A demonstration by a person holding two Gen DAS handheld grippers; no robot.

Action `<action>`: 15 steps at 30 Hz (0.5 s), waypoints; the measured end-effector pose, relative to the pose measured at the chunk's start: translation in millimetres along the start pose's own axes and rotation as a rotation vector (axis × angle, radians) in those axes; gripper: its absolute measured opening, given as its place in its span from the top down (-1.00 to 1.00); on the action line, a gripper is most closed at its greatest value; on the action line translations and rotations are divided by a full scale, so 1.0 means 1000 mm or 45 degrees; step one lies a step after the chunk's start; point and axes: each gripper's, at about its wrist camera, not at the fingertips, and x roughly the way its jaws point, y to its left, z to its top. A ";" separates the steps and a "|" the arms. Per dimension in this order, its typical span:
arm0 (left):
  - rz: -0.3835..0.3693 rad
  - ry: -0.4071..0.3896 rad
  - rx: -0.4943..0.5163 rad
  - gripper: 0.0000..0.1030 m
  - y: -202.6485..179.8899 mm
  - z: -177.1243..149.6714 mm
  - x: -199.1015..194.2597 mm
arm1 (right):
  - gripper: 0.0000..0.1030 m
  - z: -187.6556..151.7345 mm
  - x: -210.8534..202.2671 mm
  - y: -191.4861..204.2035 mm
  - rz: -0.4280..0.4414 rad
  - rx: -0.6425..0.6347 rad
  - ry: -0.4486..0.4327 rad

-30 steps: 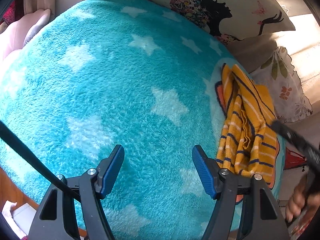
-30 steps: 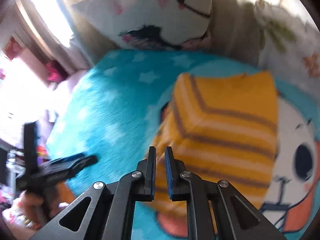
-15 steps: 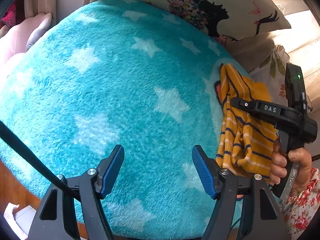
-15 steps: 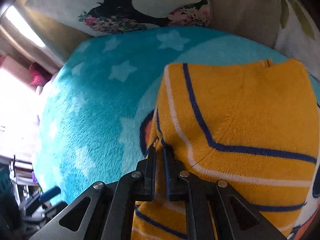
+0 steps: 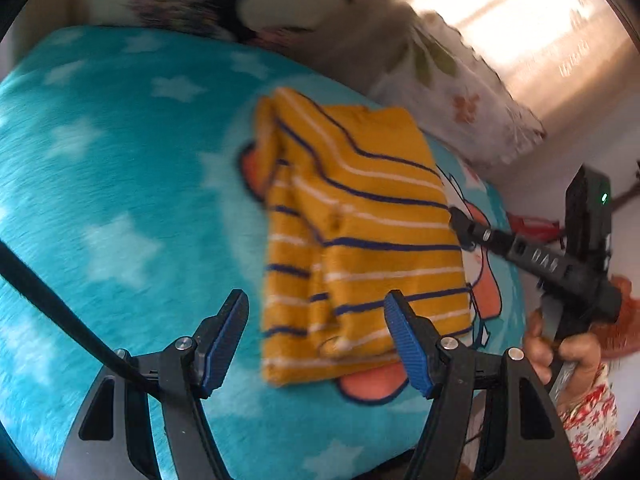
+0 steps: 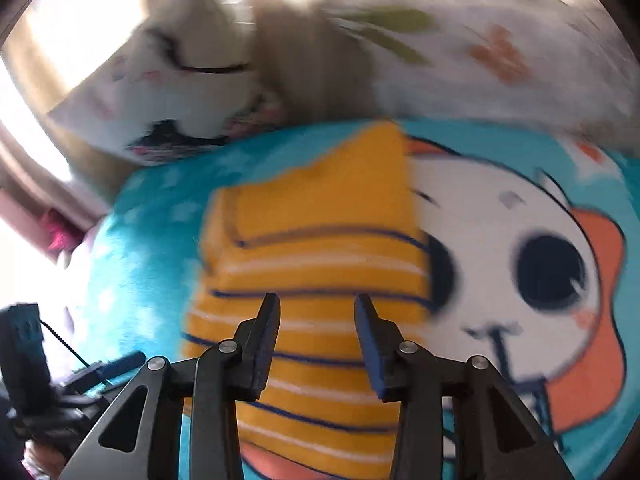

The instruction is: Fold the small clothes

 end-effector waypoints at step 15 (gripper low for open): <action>-0.141 0.243 -0.246 0.91 0.024 -0.017 0.036 | 0.30 -0.066 0.026 0.001 0.026 -0.009 0.165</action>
